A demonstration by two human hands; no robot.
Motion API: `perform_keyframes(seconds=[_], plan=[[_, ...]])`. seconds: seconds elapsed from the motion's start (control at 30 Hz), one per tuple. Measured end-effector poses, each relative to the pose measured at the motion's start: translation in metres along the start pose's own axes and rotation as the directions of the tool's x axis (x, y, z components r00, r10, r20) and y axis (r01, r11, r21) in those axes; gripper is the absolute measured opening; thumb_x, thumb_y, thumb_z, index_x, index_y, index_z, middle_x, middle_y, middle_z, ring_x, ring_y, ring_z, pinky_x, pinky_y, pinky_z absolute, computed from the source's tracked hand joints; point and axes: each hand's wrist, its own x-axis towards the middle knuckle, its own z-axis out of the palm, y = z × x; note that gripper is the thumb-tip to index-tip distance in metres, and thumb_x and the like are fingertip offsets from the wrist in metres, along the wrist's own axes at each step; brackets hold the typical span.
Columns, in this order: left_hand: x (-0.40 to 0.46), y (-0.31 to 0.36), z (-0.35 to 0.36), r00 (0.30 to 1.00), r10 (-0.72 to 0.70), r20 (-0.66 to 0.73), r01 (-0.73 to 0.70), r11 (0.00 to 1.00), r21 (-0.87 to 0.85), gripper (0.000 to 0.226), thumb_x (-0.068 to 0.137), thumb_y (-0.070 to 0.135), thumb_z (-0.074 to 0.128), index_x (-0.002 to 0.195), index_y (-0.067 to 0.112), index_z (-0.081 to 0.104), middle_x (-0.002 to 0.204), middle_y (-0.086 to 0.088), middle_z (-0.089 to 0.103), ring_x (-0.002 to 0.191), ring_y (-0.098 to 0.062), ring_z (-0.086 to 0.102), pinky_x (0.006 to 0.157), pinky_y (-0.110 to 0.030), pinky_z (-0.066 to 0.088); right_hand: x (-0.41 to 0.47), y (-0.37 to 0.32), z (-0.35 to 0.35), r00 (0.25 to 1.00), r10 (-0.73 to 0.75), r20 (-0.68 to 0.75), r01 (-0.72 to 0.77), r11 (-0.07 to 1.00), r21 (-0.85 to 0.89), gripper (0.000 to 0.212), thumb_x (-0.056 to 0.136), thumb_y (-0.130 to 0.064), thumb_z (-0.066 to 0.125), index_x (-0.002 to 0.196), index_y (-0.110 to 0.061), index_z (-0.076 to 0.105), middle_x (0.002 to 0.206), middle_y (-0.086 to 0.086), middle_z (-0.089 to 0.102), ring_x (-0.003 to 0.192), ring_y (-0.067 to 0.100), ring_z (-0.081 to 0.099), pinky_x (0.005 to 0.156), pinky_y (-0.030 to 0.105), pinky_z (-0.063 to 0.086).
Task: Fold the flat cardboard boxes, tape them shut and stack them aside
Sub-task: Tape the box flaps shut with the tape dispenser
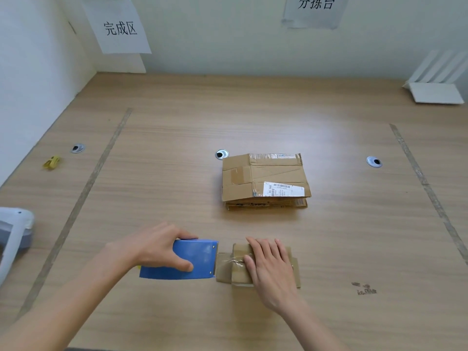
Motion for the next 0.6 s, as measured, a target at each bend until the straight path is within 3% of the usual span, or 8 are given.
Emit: perform_keyframes(seconds=[0.13, 0.3, 0.4, 0.6], plan=[[-0.009, -0.014, -0.003, 0.999, -0.013, -0.037, 0.016, 0.996, 0.084, 0.042, 0.059, 0.070, 0.063, 0.096, 0.080, 0.045, 0.088, 0.039, 0.059, 0.080, 0.012, 0.053, 0.056, -0.021, 0.043, -0.001, 0.002, -0.001, 0.999, -0.005, 0.050, 0.005, 1.000, 0.006, 0.057, 0.107, -0.050, 0.016, 0.151, -0.025, 0.043, 0.135, -0.010, 0.054, 0.128, 0.018, 0.050, 0.122, 0.039, 0.012], [-0.011, -0.024, -0.017, 0.998, -0.067, -0.023, 0.068, 0.994, 0.082, 0.043, 0.057, 0.073, 0.063, 0.095, 0.081, 0.046, 0.087, 0.039, 0.061, 0.077, 0.010, 0.057, 0.063, -0.021, 0.048, -0.001, 0.001, -0.007, 0.994, 0.002, 0.111, -0.002, 1.000, 0.005, 0.057, 0.106, -0.051, 0.014, 0.155, -0.030, 0.034, 0.139, -0.012, 0.049, 0.132, 0.015, 0.045, 0.123, 0.039, 0.009], [-0.006, -0.025, -0.015, 0.997, -0.081, 0.006, 0.080, 0.993, 0.086, 0.046, 0.059, 0.071, 0.064, 0.104, 0.067, 0.056, 0.083, 0.029, 0.065, 0.074, 0.003, 0.060, 0.065, -0.026, 0.051, 0.000, 0.001, -0.009, 0.988, 0.014, 0.156, -0.015, 1.000, 0.001, 0.053, 0.107, -0.052, 0.011, 0.157, -0.039, 0.021, 0.140, -0.016, 0.041, 0.136, 0.011, 0.036, 0.125, 0.037, 0.001], [-0.003, -0.028, -0.001, 0.997, -0.071, -0.012, 0.072, 0.985, 0.155, 0.048, 0.061, 0.068, 0.061, 0.105, 0.051, 0.060, 0.079, 0.017, 0.065, 0.071, -0.004, 0.059, 0.067, -0.034, 0.052, 0.002, -0.003, -0.016, 0.981, 0.050, 0.189, -0.053, 0.999, 0.012, 0.051, 0.104, -0.050, 0.011, 0.154, -0.051, 0.014, 0.142, -0.014, 0.040, 0.139, 0.009, 0.032, 0.124, 0.042, -0.005]])
